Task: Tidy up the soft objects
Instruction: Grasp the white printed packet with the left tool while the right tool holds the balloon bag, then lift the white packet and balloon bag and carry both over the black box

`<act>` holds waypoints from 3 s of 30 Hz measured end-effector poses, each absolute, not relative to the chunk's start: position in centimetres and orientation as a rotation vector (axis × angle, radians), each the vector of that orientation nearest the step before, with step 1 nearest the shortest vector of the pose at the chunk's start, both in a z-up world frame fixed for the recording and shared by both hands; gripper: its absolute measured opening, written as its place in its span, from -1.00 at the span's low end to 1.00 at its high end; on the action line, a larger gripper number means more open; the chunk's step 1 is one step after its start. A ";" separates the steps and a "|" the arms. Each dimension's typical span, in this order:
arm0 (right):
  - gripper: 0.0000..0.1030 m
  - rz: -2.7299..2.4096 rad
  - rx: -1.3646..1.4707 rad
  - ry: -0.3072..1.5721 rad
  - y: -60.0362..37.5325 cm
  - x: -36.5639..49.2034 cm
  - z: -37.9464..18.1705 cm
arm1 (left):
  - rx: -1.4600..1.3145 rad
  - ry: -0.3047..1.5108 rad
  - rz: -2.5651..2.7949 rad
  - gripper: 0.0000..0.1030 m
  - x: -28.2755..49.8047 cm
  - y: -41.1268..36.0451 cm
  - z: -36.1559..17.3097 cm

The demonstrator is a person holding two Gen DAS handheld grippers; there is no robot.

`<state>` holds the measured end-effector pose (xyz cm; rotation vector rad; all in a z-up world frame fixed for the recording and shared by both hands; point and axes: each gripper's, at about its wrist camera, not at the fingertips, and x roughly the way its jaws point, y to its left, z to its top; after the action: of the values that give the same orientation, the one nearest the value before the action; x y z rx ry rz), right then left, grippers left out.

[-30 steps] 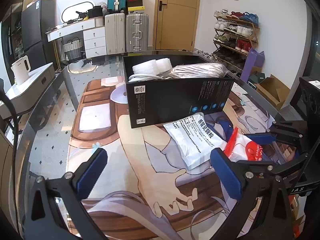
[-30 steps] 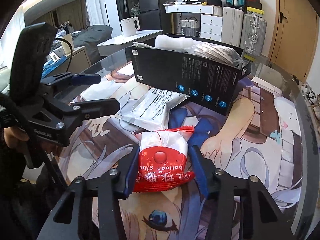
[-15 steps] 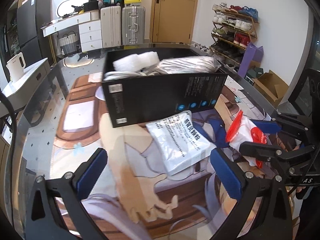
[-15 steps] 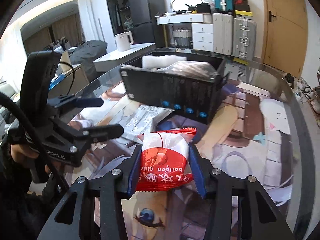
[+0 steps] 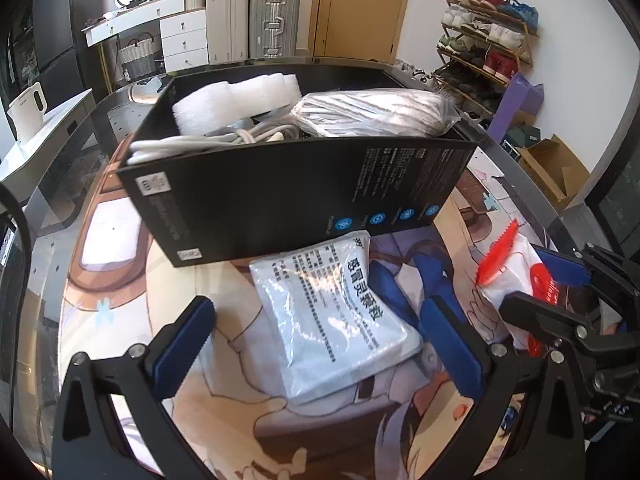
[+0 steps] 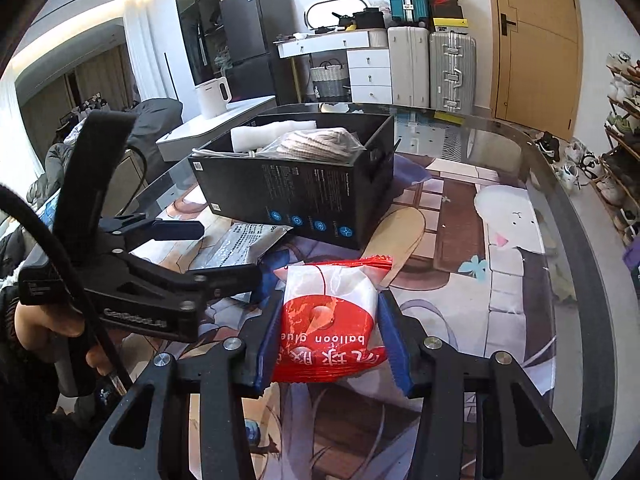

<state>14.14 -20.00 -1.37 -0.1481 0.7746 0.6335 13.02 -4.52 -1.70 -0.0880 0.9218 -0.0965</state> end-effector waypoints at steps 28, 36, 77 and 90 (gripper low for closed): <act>-0.09 0.640 -0.159 0.771 -19.5 13.9 -1.4 | 0.027 0.872 -0.118 -0.10 11.0 -3.0 -1.5; -0.09 0.640 -0.158 0.765 -19.4 14.0 -1.3 | 0.008 0.864 -0.130 -0.21 10.2 -2.4 -1.4; -0.09 0.637 -0.050 0.649 -19.0 13.9 2.5 | -0.086 0.643 -0.116 -0.23 7.3 3.1 5.5; -0.09 0.633 -0.063 0.620 -17.4 15.6 6.1 | -0.118 0.613 -0.122 -0.23 8.2 4.1 6.8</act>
<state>15.63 -17.41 6.07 -0.0626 0.6200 0.6332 8.18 4.11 6.82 -0.1178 0.6128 -0.1220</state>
